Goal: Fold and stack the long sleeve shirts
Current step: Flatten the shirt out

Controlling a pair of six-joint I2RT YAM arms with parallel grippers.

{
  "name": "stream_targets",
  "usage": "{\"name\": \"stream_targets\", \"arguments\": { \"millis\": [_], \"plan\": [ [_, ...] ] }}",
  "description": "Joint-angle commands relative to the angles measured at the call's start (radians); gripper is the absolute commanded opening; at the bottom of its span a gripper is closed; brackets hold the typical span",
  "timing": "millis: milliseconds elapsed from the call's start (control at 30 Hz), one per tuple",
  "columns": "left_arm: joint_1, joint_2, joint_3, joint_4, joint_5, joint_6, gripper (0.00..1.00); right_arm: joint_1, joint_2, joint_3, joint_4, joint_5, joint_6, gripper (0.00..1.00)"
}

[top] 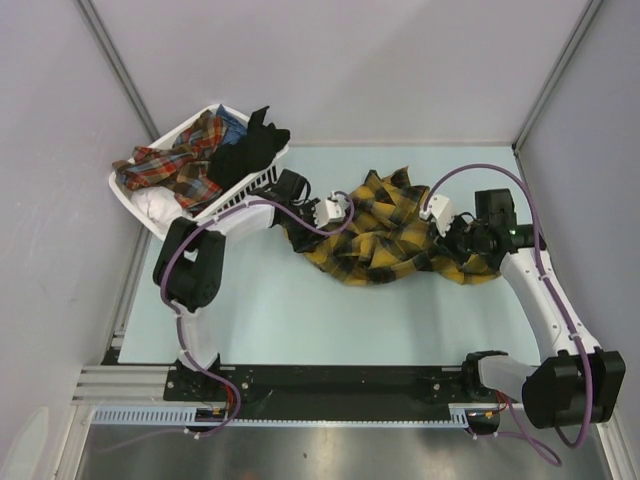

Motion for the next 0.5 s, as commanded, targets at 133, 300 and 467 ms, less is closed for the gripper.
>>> {"name": "stream_targets", "arguments": {
  "millis": [133,300,467],
  "plan": [
    [0.064,-0.14,-0.016,-0.114,0.03,0.056,0.0,0.001,0.117,0.117,0.112,0.041,-0.005,0.0],
    [0.176,-0.534,-0.189,0.006,0.071,-0.054,0.0,-0.025,0.181,0.158,0.146,0.045,0.008,0.0],
    [0.172,-0.841,-0.563,-0.135,0.082,0.139,0.0,-0.048,0.165,0.115,0.103,0.021,-0.037,0.01]
  ]
}}
